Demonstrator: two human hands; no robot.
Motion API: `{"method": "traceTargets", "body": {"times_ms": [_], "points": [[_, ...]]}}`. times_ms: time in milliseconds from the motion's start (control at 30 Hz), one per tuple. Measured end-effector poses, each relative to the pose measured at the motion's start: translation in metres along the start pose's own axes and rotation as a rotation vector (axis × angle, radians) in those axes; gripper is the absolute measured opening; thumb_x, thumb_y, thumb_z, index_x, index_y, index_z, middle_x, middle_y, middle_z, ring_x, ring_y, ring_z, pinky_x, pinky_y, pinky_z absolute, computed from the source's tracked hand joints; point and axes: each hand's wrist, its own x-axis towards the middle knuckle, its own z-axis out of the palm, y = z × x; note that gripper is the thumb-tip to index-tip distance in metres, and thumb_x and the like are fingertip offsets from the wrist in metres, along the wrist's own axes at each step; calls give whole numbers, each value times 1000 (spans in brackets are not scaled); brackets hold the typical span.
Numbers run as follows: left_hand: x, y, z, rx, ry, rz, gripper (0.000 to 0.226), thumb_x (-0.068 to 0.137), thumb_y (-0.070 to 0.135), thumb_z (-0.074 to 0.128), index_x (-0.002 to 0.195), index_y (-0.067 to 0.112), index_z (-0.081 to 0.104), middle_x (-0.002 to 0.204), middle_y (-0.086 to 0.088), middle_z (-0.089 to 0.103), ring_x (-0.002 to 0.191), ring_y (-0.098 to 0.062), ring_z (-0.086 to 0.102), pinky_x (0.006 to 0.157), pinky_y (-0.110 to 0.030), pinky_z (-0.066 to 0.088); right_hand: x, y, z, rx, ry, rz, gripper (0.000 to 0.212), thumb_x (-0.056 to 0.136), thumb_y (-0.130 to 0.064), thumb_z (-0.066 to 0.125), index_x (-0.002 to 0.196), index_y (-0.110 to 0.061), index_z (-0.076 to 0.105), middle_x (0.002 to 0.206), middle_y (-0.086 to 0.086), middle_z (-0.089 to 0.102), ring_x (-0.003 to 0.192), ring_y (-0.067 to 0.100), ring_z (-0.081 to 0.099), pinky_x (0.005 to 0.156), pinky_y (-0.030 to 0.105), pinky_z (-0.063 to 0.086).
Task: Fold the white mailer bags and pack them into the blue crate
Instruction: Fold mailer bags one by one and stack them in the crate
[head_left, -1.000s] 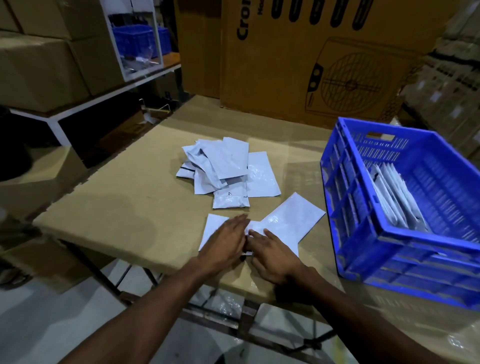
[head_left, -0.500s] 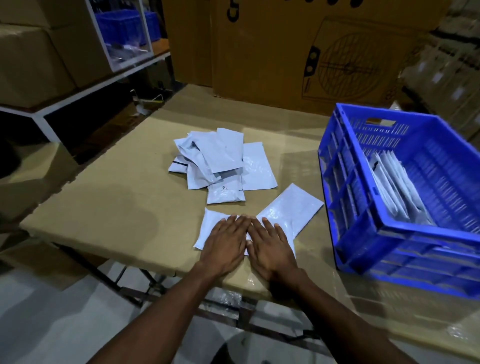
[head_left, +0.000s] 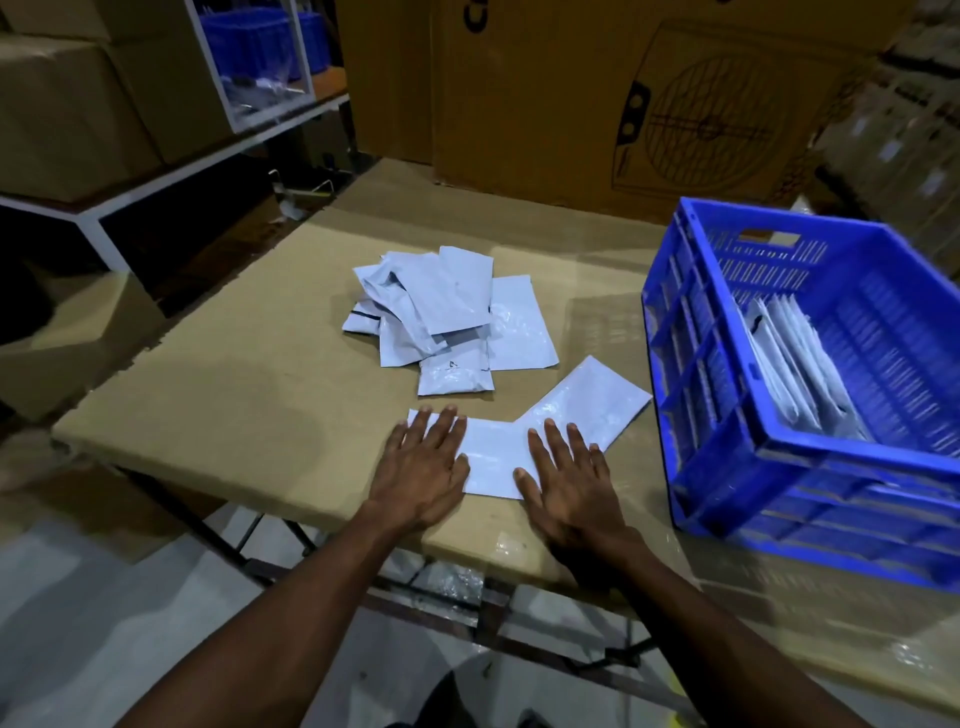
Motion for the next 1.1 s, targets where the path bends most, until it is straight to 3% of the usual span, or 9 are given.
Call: {"method": "traceTargets", "body": {"times_ms": [200, 300, 400, 533, 633, 767, 900, 1000, 1100], "points": [[-1, -13, 1, -10, -20, -89, 67, 100, 48, 11, 162, 23, 8, 170, 5, -2, 156, -21, -3, 125, -46, 4, -2, 6, -14, 4, -119, 54, 88, 83, -68, -13, 159, -26, 1, 166, 3, -11, 152, 24, -15, 121, 53, -4], [-2, -12, 0, -15, -35, -86, 64, 103, 46, 16, 162, 22, 7, 170, 5, -3, 156, -22, -4, 125, -47, 3, 7, -13, -26, -69, -58, 20, 84, 88, -57, -10, 159, -15, 11, 166, 9, 0, 153, 28, -6, 119, 57, -9], [-1, -12, 0, -5, -45, -95, 64, 104, 46, 17, 162, 22, 8, 170, 5, -2, 156, -21, -5, 125, -47, 3, 26, -47, -25, 33, -68, -172, 75, 96, -50, -2, 159, -12, 11, 167, 5, 2, 154, 21, 0, 121, 53, -6], [-2, -13, -1, 9, -60, -86, 70, 98, 49, 8, 162, 22, 6, 170, 5, -5, 155, -20, -7, 125, -47, 2, 35, -53, -12, 71, -160, -249, 91, 88, -63, -22, 159, -17, 12, 167, -1, 5, 153, 19, 2, 123, 44, 3], [-2, -13, -1, -13, -50, -84, 67, 101, 48, 12, 162, 21, 5, 169, 5, -6, 155, -22, -9, 125, -47, 2, 24, -27, -7, 29, -88, -197, 89, 88, -65, -18, 159, -22, 16, 166, -3, 9, 153, 24, 5, 123, 43, 6], [-2, -13, 1, -28, -45, -80, 65, 104, 48, 16, 162, 21, 3, 169, 4, -8, 155, -26, -11, 125, -47, 0, 8, 0, -5, 30, -64, -45, 74, 96, -67, 4, 159, -29, 5, 167, -2, -4, 153, 22, -10, 123, 45, 1], [-1, -12, 2, -43, -53, -99, 70, 102, 50, 11, 162, 16, 2, 169, 0, -8, 154, -30, -13, 125, -48, -1, -5, 15, -8, 72, -102, 16, 85, 89, -74, -6, 159, -26, 0, 166, 5, -12, 152, 25, -16, 122, 50, -1], [2, -8, -3, -96, 18, -134, 76, 93, 44, 6, 160, 8, 17, 169, -10, 9, 155, -35, -1, 123, -53, 0, 0, 6, -17, 5, -47, 28, 78, 97, -64, 4, 156, -17, 24, 165, 13, 10, 153, 34, 2, 117, 61, 5], [14, 22, -5, -209, 100, 18, 71, 88, 27, 18, 147, -6, 41, 155, -25, 39, 145, -42, 35, 120, -54, 20, 17, -14, -20, -23, -62, -107, 62, 98, -40, 23, 147, -10, 45, 157, 15, 36, 146, 34, 32, 115, 61, 22]]}}
